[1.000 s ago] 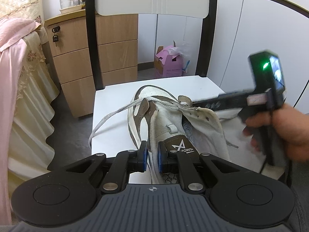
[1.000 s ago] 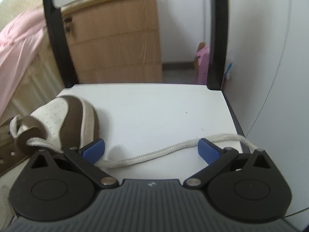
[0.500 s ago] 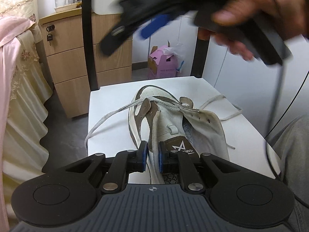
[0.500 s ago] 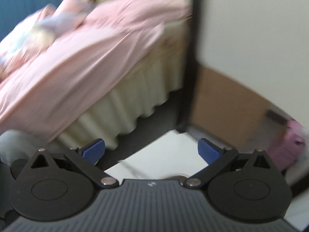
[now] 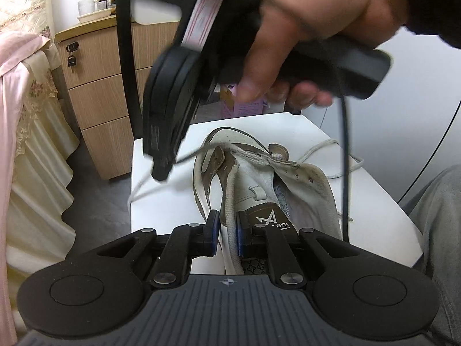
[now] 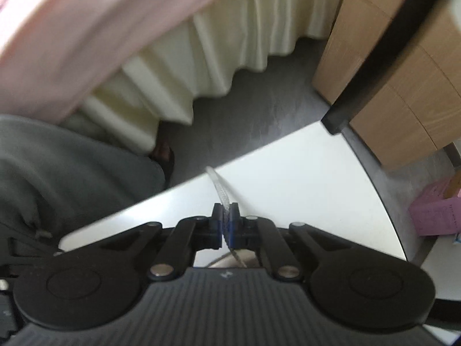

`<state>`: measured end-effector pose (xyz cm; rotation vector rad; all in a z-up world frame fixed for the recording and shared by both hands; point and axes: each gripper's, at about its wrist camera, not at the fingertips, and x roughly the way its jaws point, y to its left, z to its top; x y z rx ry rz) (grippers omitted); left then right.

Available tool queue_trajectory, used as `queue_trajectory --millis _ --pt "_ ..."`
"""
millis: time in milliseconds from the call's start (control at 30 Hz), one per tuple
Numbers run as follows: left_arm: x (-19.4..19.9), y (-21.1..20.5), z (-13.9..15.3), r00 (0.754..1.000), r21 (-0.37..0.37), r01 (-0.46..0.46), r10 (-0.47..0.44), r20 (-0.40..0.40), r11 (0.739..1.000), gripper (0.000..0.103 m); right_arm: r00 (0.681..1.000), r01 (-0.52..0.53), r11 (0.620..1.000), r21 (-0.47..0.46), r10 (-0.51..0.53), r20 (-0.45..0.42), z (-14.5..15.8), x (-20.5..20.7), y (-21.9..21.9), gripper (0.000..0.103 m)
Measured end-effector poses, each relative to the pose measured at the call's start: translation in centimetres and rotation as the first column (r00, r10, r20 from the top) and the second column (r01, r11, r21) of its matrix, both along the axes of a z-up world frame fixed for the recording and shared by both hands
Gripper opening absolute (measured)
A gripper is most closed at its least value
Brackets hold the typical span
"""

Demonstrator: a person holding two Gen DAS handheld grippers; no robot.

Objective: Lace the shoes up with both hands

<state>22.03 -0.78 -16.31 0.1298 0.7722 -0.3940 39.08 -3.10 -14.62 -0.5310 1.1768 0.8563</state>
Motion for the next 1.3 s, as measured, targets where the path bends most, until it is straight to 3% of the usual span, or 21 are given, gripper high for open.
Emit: queue_trajectory --millis 267,400,500,600,733,800,833,867,933,967,1067,1200,1300 --pt "0.2 -0.3 -0.3 1.0 0.023 -0.015 0.015 -0.007 1.0 0.013 0.983 0.126 0.971 0.202 -0.151 0.109 8.6 -3.2 -6.6 0.005" --pt "0.2 -0.5 -0.5 1.0 0.036 -0.018 0.018 -0.009 0.999 0.013 0.956 0.22 0.94 0.261 -0.261 0.134 10.9 -5.5 -11.6 0.005" --pt "0.1 -0.6 -0.5 1.0 0.037 -0.028 0.028 -0.01 0.999 0.013 0.923 0.326 0.907 0.268 -0.367 0.118 10.3 -6.9 -15.9 0.005" --pt "-0.1 -0.7 -0.5 0.999 0.035 -0.033 0.033 -0.009 0.999 0.013 0.877 0.449 0.853 0.266 -0.478 0.055 7.8 -8.2 -19.9 0.005" --pt "-0.3 -1.0 -0.5 1.0 0.032 -0.024 0.025 -0.008 0.999 0.013 0.84 0.529 0.813 0.246 -0.543 -0.012 4.1 -9.4 -22.3 0.006" --pt "-0.4 -1.1 -0.5 1.0 0.036 -0.022 0.022 -0.003 0.999 0.013 0.832 0.543 0.806 0.236 -0.554 -0.025 2.9 -9.8 -22.6 0.011" --pt "-0.3 -1.1 -0.6 1.0 0.038 -0.021 0.021 -0.002 0.999 0.013 0.829 0.549 0.802 0.236 -0.558 -0.032 2.5 -9.9 -22.6 0.021" --pt "-0.3 -1.1 -0.5 1.0 0.036 -0.021 0.021 -0.003 0.999 0.013 0.825 0.555 0.797 0.239 -0.563 -0.039 2.4 -10.0 -22.7 0.042" --pt "-0.3 -0.9 -0.6 1.0 0.029 -0.021 0.021 -0.008 0.999 0.013 0.818 0.564 0.785 0.257 -0.573 -0.045 2.6 -10.3 -23.0 0.072" --pt "-0.3 -0.9 -0.6 1.0 0.029 -0.019 0.02 -0.008 0.999 0.013 0.816 0.562 0.782 0.268 -0.577 -0.029 3.0 -10.4 -23.2 0.077" --pt "-0.3 -0.8 -0.6 1.0 0.029 -0.013 0.014 -0.011 1.0 0.013 0.815 0.542 0.787 0.294 -0.578 0.045 4.9 -10.3 -23.8 0.086" --pt "-0.3 -0.7 -0.5 1.0 0.024 -0.004 0.004 -0.02 1.0 0.013 0.837 0.437 0.835 0.334 -0.513 0.188 7.9 -8.7 -21.6 0.088" --pt "-0.1 -0.7 -0.5 1.0 0.03 0.007 -0.006 -0.021 1.0 0.013 0.847 0.386 0.861 0.33 -0.473 0.244 9.6 -6.7 -19.1 0.09"
